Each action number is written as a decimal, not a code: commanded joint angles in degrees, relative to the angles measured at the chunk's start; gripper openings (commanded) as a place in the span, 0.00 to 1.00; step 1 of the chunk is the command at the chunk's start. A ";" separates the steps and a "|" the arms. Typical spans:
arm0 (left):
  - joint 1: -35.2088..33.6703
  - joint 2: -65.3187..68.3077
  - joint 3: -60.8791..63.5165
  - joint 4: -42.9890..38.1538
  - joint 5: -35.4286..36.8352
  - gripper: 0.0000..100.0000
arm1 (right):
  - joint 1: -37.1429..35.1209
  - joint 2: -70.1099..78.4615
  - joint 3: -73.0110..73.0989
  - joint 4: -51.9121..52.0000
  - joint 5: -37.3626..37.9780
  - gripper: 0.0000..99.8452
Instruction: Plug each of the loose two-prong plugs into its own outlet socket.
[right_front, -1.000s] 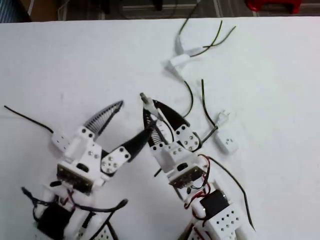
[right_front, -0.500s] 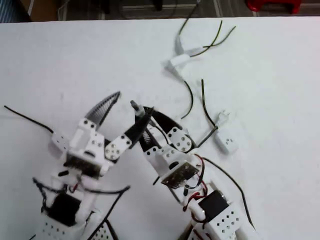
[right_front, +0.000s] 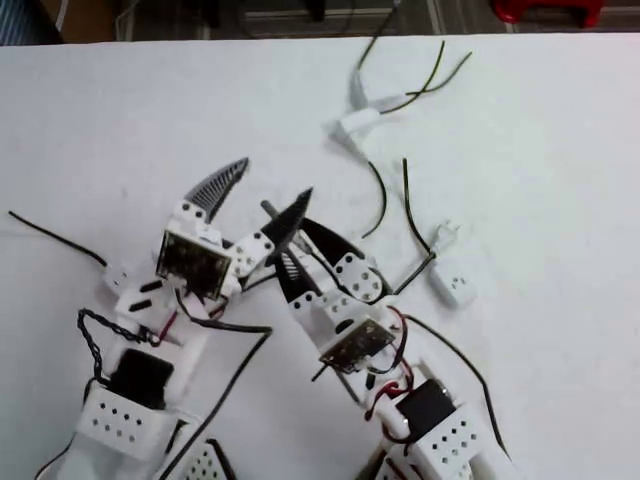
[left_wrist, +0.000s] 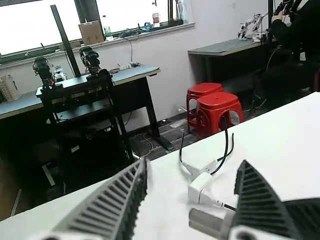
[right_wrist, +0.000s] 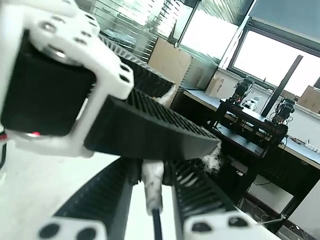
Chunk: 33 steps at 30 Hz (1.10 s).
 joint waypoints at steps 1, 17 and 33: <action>-3.65 1.27 -0.70 -1.93 -0.18 0.27 | -0.22 -1.45 -3.34 0.04 -0.18 0.02; -11.03 1.10 -2.29 -3.08 5.36 0.27 | -0.13 -1.45 -3.34 0.04 -0.09 0.02; -21.14 8.75 -4.13 -0.26 14.07 0.27 | 5.41 -0.84 -10.90 10.86 -0.44 0.02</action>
